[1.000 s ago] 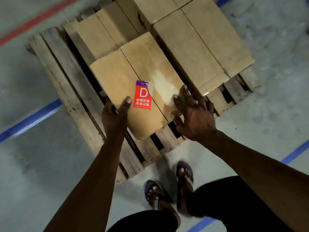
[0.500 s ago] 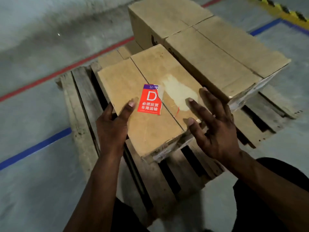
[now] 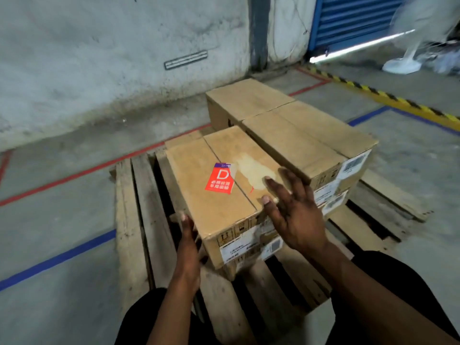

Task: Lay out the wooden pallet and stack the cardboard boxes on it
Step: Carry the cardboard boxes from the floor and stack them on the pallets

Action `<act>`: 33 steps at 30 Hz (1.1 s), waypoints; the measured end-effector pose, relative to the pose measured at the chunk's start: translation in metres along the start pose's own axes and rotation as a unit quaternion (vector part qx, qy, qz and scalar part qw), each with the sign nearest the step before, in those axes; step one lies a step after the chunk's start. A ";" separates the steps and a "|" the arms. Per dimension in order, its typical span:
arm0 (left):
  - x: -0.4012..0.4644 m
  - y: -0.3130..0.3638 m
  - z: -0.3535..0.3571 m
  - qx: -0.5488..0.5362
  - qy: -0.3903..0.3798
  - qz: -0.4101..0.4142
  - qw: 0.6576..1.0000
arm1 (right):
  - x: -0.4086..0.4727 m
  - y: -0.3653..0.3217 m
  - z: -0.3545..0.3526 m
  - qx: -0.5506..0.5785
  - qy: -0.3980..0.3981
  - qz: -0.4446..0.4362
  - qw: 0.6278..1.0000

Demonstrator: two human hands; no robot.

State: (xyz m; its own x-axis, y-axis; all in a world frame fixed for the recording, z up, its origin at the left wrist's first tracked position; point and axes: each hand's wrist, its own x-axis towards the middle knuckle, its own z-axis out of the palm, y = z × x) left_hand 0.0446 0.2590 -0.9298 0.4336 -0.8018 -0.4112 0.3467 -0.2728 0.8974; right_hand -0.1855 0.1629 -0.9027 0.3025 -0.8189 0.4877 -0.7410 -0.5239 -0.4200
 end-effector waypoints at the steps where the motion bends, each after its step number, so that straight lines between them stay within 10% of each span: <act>1: 0.000 -0.006 0.000 -0.006 0.003 -0.019 1.000 | 0.000 0.000 0.001 0.002 0.008 0.001 1.000; 10: -0.015 -0.009 0.019 -0.069 0.017 0.028 0.997 | -0.004 0.025 -0.044 0.100 0.215 0.169 0.957; 18: -0.004 -0.019 0.035 -0.059 0.008 0.027 0.998 | -0.001 0.051 -0.043 0.094 0.027 0.184 0.978; 33: -0.019 -0.008 0.042 -0.067 0.014 0.039 0.997 | -0.001 0.047 -0.036 0.029 -0.004 0.145 0.989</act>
State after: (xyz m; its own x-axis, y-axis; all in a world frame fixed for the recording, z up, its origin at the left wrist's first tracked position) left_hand -0.0017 0.2540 -0.9229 0.4865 -0.8019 -0.3469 0.4174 -0.1355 0.8985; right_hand -0.2422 0.1474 -0.8959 0.0877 -0.9385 0.3339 -0.7624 -0.2790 -0.5839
